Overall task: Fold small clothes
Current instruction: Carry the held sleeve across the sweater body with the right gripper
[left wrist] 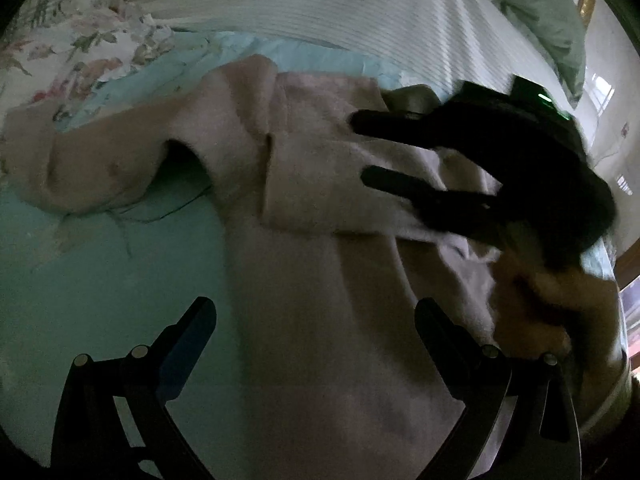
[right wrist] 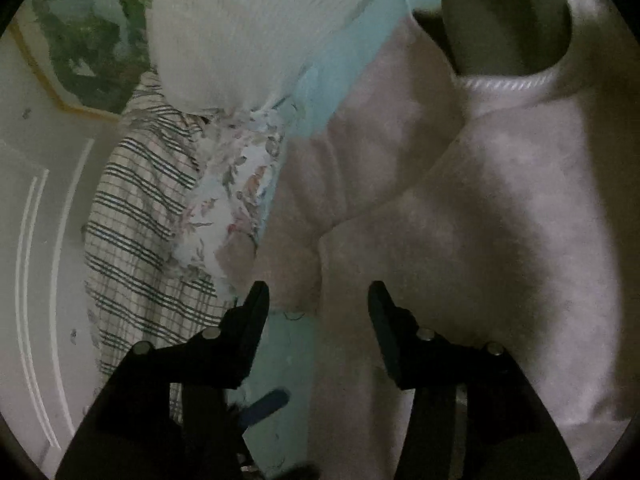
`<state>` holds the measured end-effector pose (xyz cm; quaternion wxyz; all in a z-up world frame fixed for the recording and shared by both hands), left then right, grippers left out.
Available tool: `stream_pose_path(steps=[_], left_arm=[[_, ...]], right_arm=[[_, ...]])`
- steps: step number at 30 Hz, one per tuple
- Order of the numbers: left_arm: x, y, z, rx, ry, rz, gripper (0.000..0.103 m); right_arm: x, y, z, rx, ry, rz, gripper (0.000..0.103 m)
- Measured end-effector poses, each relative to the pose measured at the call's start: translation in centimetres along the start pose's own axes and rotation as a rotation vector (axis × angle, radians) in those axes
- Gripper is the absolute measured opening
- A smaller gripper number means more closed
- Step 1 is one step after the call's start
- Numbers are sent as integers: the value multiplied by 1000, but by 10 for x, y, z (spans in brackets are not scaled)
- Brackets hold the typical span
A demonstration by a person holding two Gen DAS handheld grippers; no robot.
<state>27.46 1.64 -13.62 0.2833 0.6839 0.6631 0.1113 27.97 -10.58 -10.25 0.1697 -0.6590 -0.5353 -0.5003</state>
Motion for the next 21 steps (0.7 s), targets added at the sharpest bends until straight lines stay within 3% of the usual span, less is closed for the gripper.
stream_pose_path(steps=[3,5,10,13,17,19,21], left_arm=[[1,14,21,18,5,-11,100],[4,23,32,22,11,-21,100],[5,45,36,-13,22,-41,95],[-7,58,23,-97,-9,-15,94],[-22,71,23,-143,-97,23,91],[-20,71,42,-102,-70,54,86],[-12,66,65,-32,-22,56,73]], right_arm=[[2,7,-32,-68,-18,-19,53],[-3,15,-62,-128,-79,-46,53],[-45,50,-156,-305,-375,-103,53],[-90,75,-209,-376,-534,-71,53],[-143,94,-220,-317,-664,-45,53],[-158,97,-205,-260,-649,-38,53],[-165,94,-182,-193,-615,-60,53]])
Point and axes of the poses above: each gripper's, at about its wrist camera, not at the fingertips, and z roughly the way its jaws point, x to its left, y to its top, the point moved 10 cm from there along z, roughly the way its jaws point, and after that the axes turned 2 degrees about x, right-handed, at the moved point
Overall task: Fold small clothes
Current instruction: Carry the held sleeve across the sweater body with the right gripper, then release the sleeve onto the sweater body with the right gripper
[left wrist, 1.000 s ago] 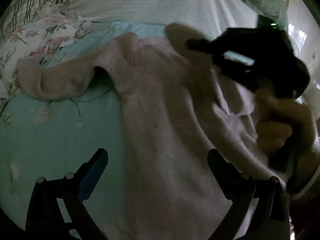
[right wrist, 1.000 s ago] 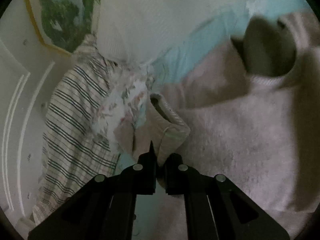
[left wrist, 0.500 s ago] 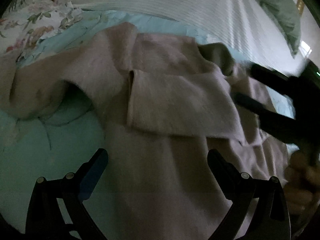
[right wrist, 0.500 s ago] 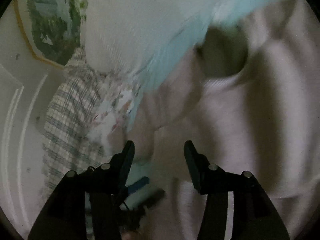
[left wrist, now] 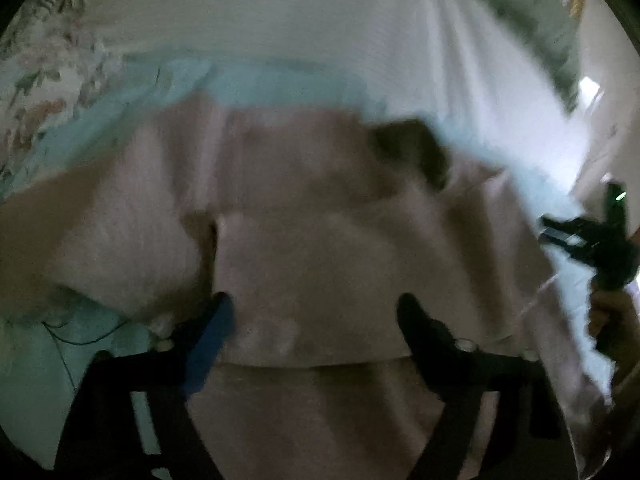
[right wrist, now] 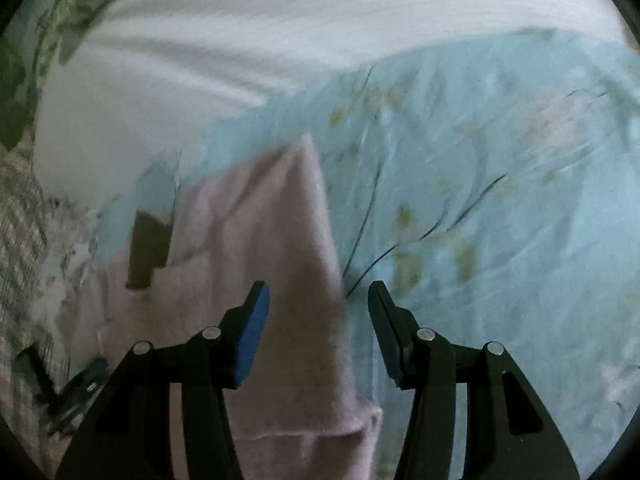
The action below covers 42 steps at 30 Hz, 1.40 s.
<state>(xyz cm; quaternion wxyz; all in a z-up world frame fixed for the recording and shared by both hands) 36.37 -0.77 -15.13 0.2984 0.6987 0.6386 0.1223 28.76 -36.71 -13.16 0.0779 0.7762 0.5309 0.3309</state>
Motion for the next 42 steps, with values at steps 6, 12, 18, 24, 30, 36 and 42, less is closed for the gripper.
stream_pose_path(steps=[6,12,18,24,30,36,42], left_arm=[[6,-1,8,24,42,9,66],[-15,4,10,32,42,30,63],[-25,2,28,50,108,69,58],[-16,0,23,42,104,76,54],[-21,-3,21,34,132,93,53],[-4,-19,2,41,142,58,63],[30,-36,-45,-24,52,-106,79]], right_arm=[[9,-2,9,11,4,-32,8],[-21,19,-37,-102,-160,-59,7],[-33,9,-9,-48,-210,-19,9],[3,23,-50,-205,-187,-66,16],[-12,-28,-5,24,-208,-109,14],[-9,-41,-43,-55,-173,-48,17],[40,-76,-75,-84,-43,-91,48]])
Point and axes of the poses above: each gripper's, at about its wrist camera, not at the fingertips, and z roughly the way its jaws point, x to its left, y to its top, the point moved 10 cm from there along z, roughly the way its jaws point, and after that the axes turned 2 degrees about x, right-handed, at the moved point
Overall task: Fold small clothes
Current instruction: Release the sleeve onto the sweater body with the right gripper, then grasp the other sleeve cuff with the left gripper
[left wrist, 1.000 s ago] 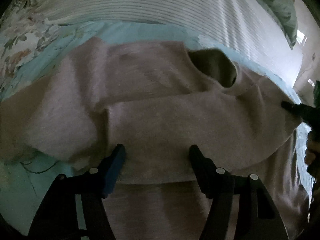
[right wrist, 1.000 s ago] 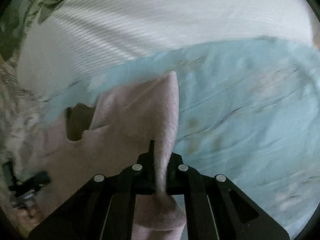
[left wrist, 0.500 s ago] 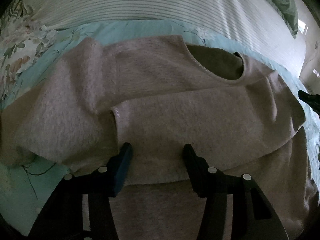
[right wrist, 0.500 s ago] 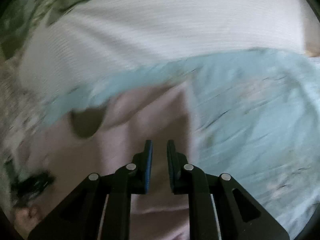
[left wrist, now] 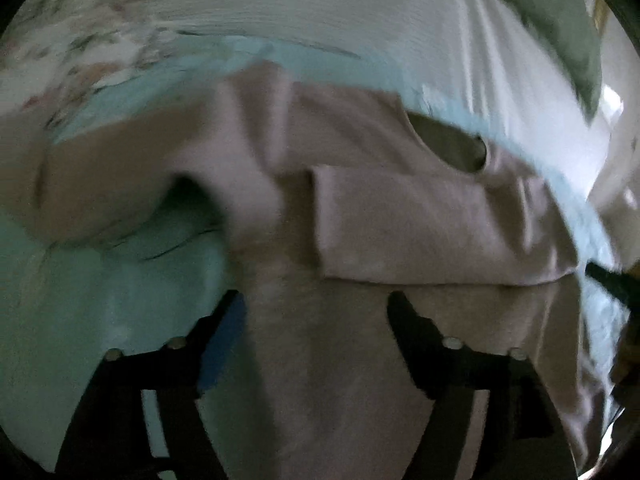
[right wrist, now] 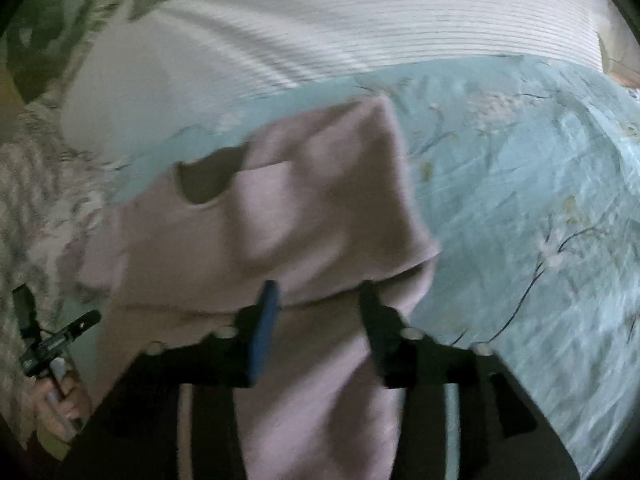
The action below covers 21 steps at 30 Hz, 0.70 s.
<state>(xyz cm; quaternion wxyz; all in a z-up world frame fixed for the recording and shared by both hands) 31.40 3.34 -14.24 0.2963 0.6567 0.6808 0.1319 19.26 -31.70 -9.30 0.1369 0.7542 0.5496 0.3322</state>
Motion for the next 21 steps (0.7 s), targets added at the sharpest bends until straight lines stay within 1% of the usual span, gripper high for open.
stream_pose_path(steps=[2,4,7,8,10,14,17,19,21], left_arm=[[23,0,-17,-30,20,-48,81],[49,3,-28,-48,74,-82,82],[96,15,-43,-73,186,-112,86],[118,22,-44,-72,233,-135,86],[147,34,-45,-78,277,-177,86],[227,58,-40,-97,394,-317,86],[273,74,-32,-109,425,-390,86],[298,86,-23,-102,391,-447,86],[312,97,-18,-107,356,-468,86]], right_arm=[[16,-10,-3,11,41,3,49],[30,-17,3,27,68,3,50],[51,-38,0,47,99,-5,50],[59,-41,1,53,112,-8,51],[68,-48,2,62,128,-14,51],[88,-61,5,90,153,-34,53],[97,-68,7,109,158,-46,54],[97,-72,8,117,156,-43,54],[96,-75,11,129,152,-35,54]])
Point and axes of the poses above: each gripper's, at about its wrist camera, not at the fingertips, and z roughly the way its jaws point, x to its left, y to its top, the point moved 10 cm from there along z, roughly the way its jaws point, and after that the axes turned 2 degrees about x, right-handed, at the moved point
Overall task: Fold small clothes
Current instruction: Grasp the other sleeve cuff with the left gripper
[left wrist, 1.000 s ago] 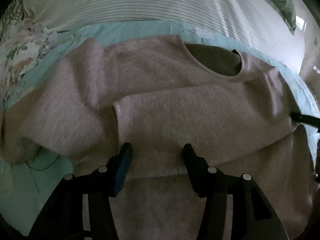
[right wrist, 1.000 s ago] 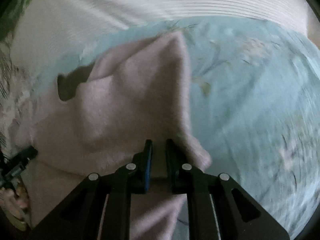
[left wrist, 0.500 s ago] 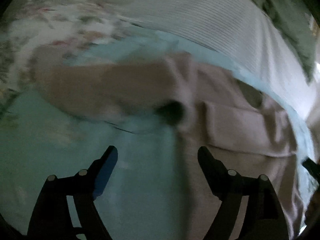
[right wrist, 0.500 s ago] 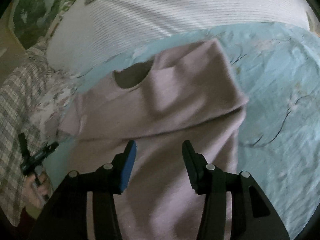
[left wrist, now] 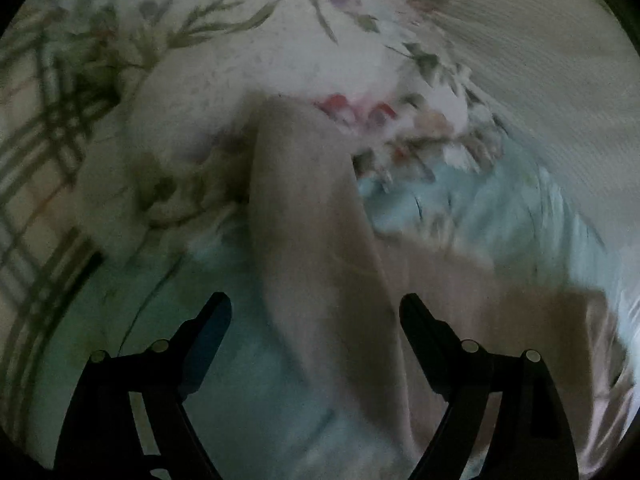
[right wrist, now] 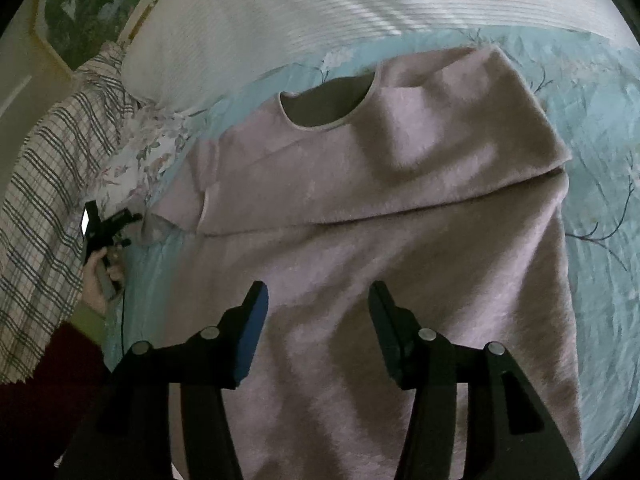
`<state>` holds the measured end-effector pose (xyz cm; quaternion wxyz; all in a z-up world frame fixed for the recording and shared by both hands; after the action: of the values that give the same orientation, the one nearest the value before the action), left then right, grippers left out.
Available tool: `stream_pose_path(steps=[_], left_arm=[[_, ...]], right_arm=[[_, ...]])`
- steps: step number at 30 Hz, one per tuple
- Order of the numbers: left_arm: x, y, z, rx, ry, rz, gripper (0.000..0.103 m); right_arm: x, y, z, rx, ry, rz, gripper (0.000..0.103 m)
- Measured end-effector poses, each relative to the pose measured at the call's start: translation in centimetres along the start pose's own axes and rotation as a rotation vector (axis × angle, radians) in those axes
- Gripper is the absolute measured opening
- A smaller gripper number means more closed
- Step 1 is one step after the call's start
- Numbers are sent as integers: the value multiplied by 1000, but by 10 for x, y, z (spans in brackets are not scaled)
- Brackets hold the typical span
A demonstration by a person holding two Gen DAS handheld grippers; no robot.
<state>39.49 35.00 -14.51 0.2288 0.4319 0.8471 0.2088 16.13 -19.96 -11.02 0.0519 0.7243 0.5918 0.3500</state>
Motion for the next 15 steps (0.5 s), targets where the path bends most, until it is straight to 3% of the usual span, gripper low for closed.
stream_pose_path(steps=[1,3,4,5,9,15], left_arm=[[1,9,6,3,-19,-2,86],[3,17,10,-6,-19,1,59],[3,18,11,-3,-35,9,26],[1,19,8,-2,-53,14,7],[-21,14,-32,-99,-131,68,4],[-88,-14,-109,-183,-333,168,4]], right_arm=[[-1,-2,2,4,-2,5,54],[-2,-4,4,10,-6,12,54],[-2,-5,4,10,-5,14,54],[-2,-6,3,7,-2,15,54],[0,-8,0,-4,13,23,54],[-3,-11,-12,-35,31,39,54]])
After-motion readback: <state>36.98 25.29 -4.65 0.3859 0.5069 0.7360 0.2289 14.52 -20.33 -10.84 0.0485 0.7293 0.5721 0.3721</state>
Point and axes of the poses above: each gripper's, at about its wrist camera, not at the fingertips, and z roughly the way its jaws point, x to its left, y to its top, the point moved 10 cm from there along z, roughly the way its jaws point, and after that the axes turned 2 degrees about x, right-handed, at the moved point
